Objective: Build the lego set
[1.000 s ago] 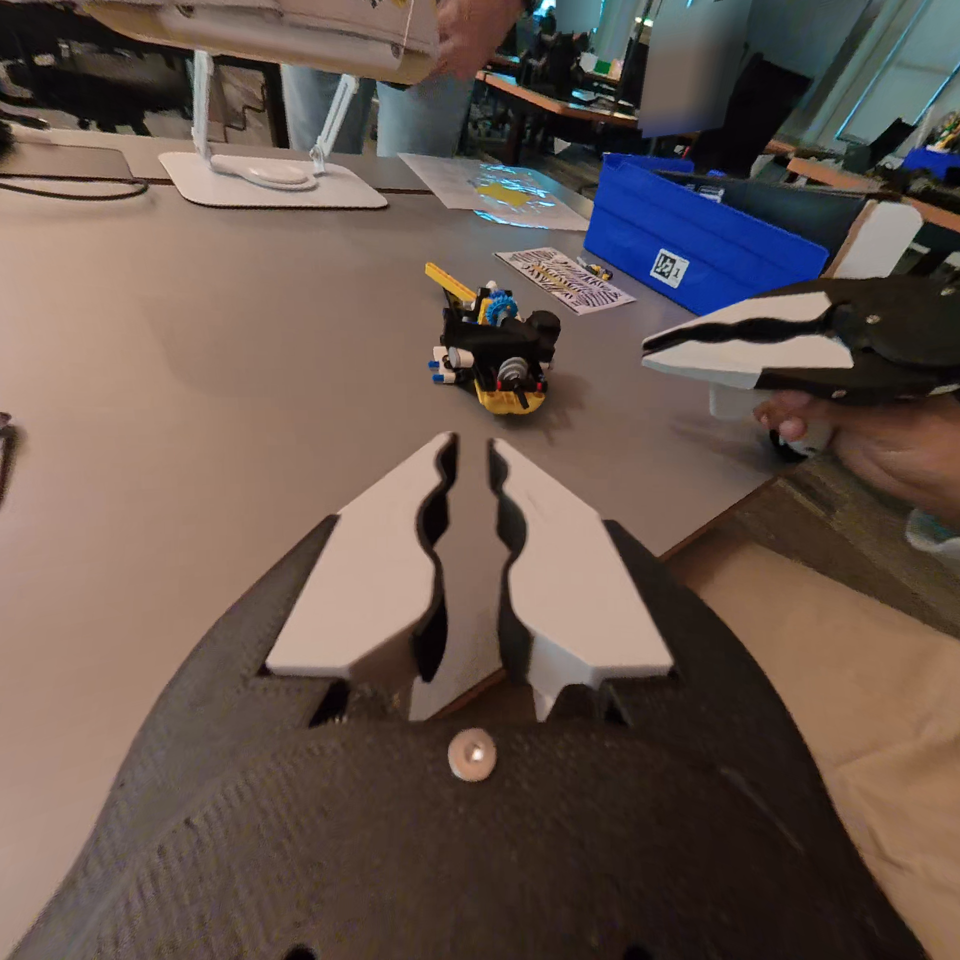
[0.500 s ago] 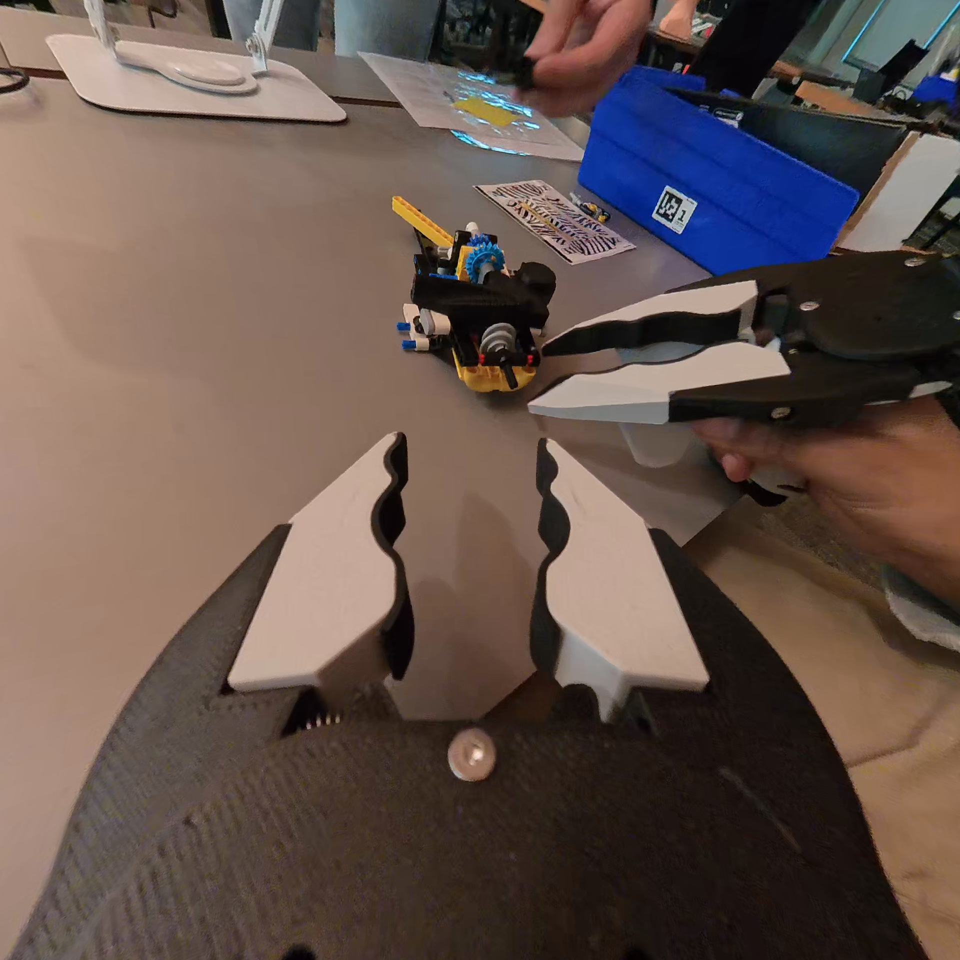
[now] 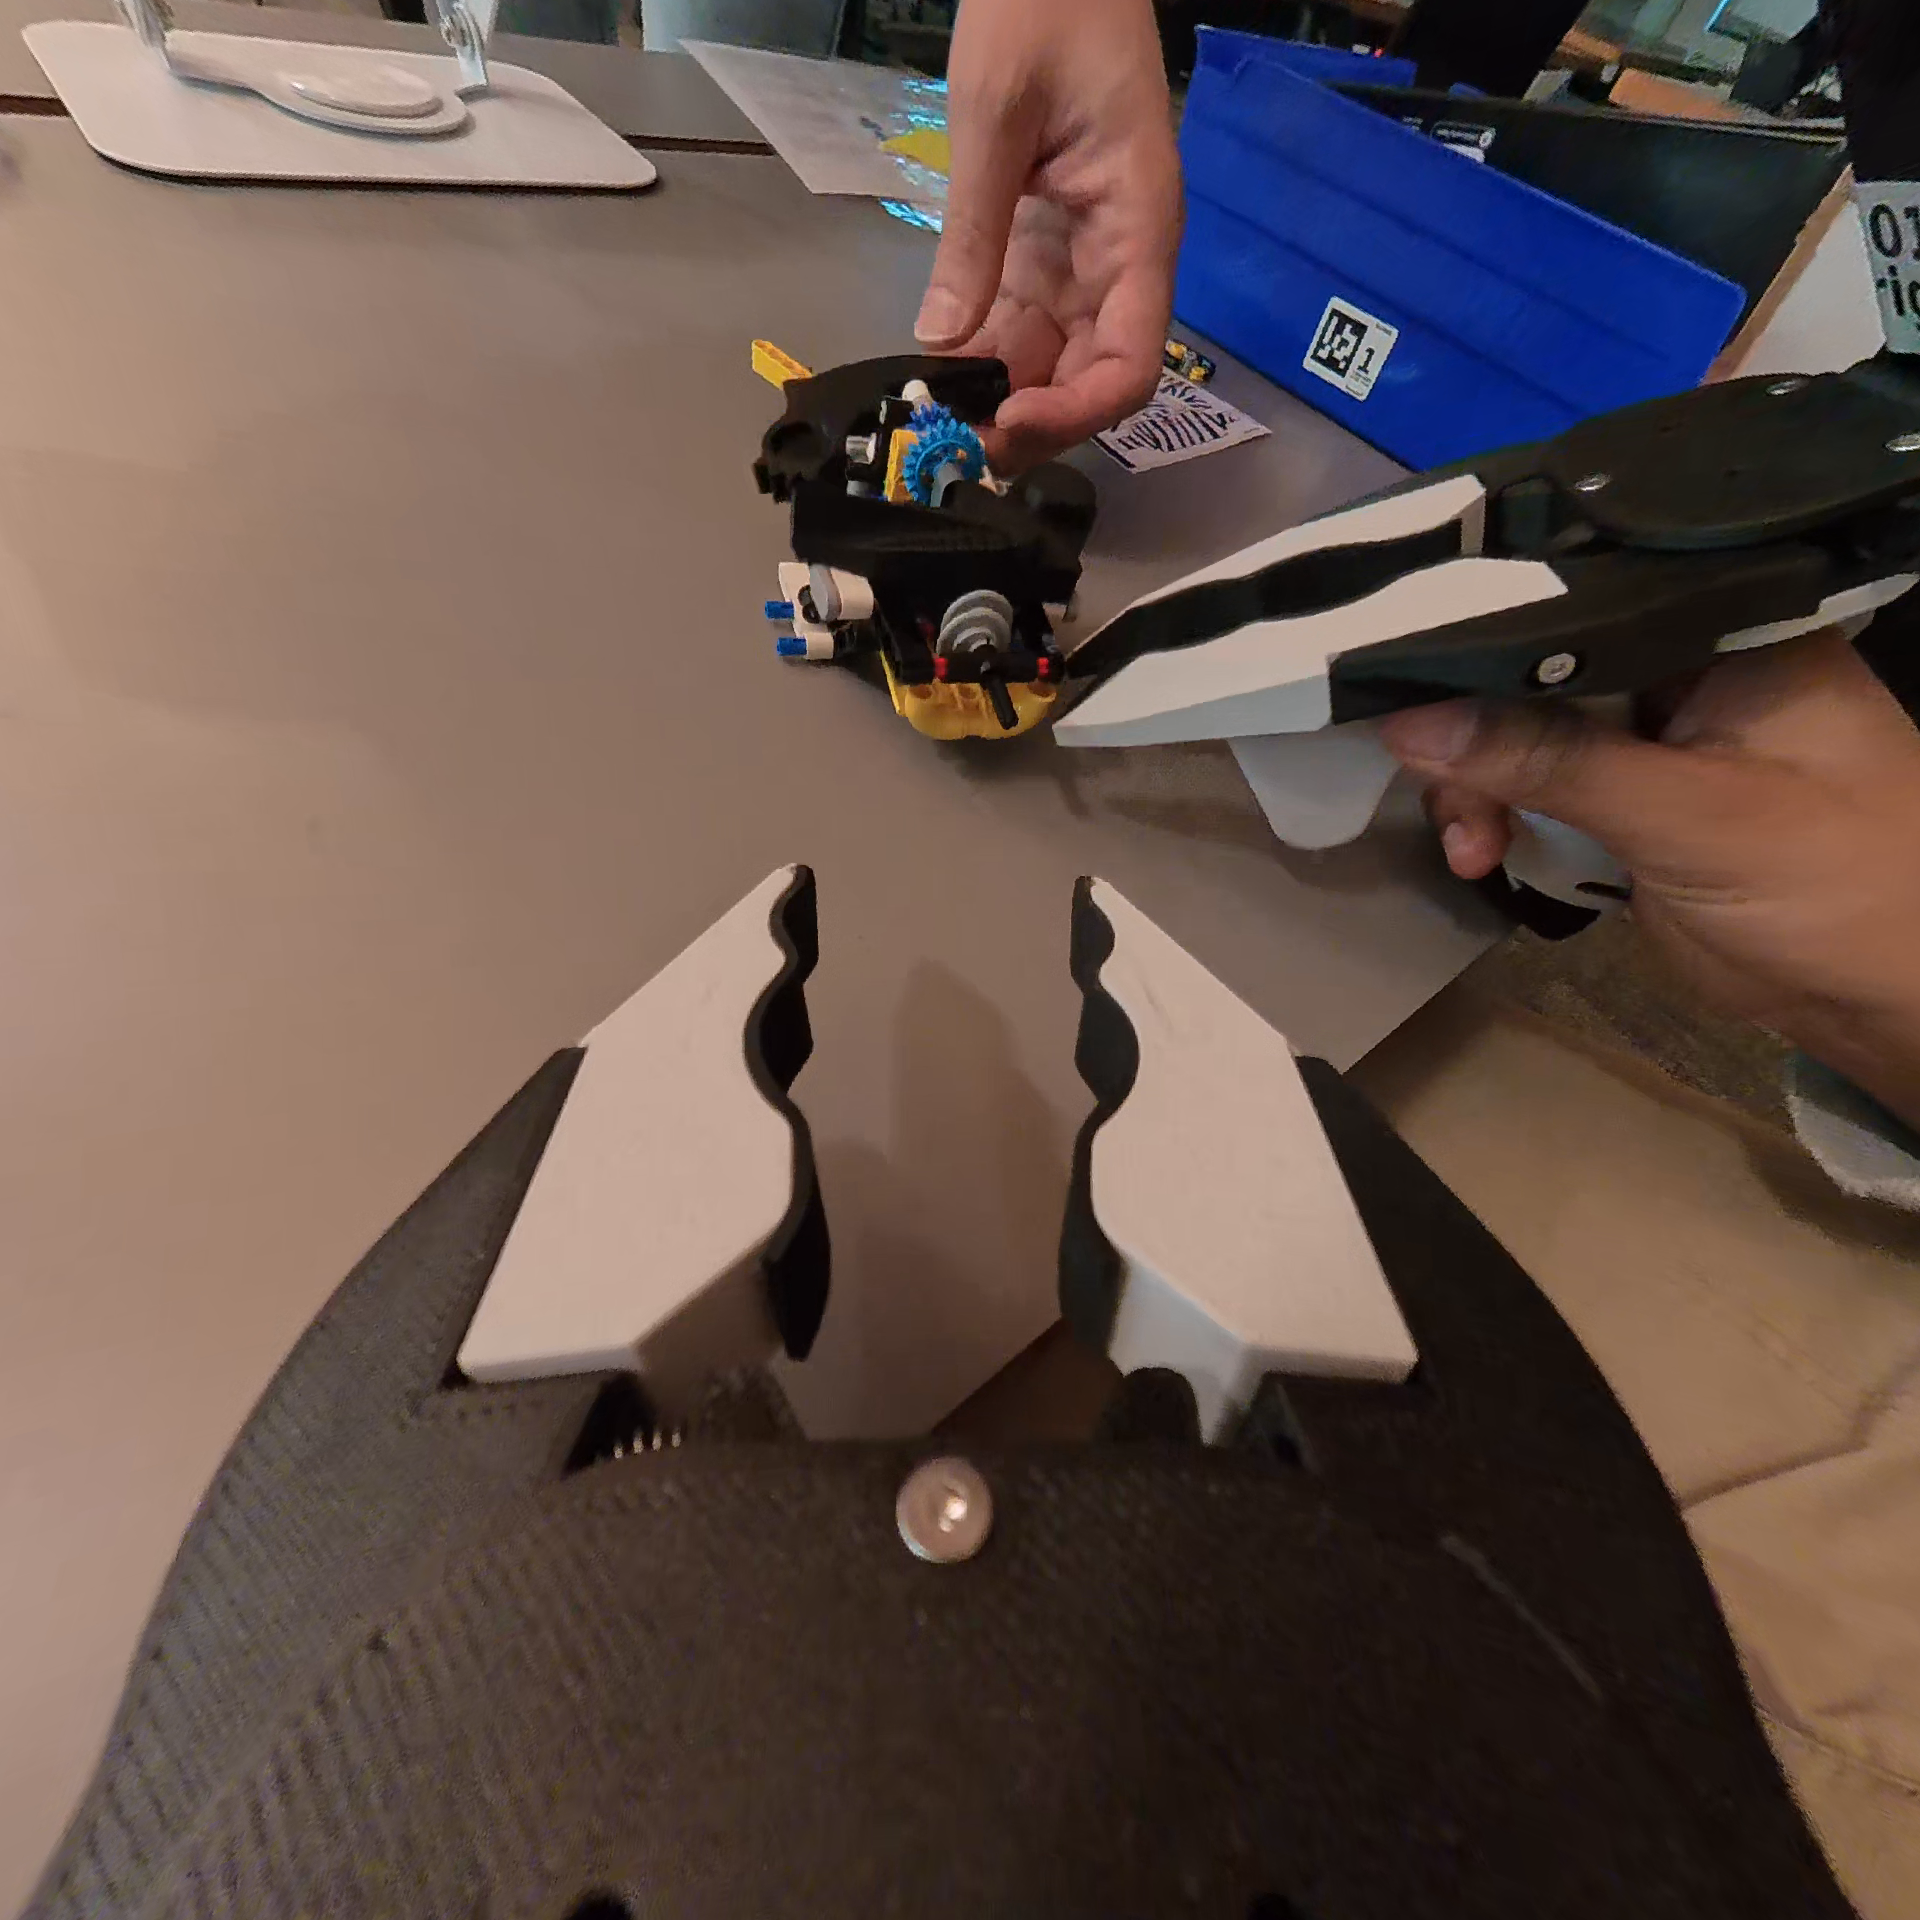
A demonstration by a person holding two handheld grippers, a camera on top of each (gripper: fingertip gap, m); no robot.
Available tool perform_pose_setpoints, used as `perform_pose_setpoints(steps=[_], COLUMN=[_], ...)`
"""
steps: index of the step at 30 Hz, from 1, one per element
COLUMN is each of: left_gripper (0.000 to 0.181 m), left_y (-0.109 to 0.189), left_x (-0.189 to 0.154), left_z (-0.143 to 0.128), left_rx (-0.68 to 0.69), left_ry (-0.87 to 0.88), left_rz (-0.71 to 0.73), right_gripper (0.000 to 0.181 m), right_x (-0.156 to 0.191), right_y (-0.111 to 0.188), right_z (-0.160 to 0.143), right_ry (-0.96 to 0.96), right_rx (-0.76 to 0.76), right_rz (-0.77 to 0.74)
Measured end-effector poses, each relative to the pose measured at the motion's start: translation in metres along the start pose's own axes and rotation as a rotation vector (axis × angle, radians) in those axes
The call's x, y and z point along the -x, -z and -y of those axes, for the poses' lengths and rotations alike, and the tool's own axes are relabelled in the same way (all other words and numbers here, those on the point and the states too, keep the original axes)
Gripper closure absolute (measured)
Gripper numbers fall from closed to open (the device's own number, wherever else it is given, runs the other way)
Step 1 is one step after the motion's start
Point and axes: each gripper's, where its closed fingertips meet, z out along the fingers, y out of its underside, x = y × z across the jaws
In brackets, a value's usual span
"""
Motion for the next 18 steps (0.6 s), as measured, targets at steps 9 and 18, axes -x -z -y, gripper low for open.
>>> perform_pose_setpoints(steps=[9, 18], left_gripper=[0.133, 0.133], left_y=[-0.001, 0.001], left_x=[0.000, 0.003], left_z=[-0.005, -0.005], left_rx=[0.013, 0.012], left_ry=[0.000, 0.003], left_rz=[-0.002, -0.001], right_gripper=[0.161, 0.174], right_x=[-0.002, -0.026], right_y=[-0.009, 0.001], right_z=[0.002, 0.001], right_ry=[-0.001, -0.023], right_rx=[0.020, 0.006], right_rz=[-0.015, -0.049])
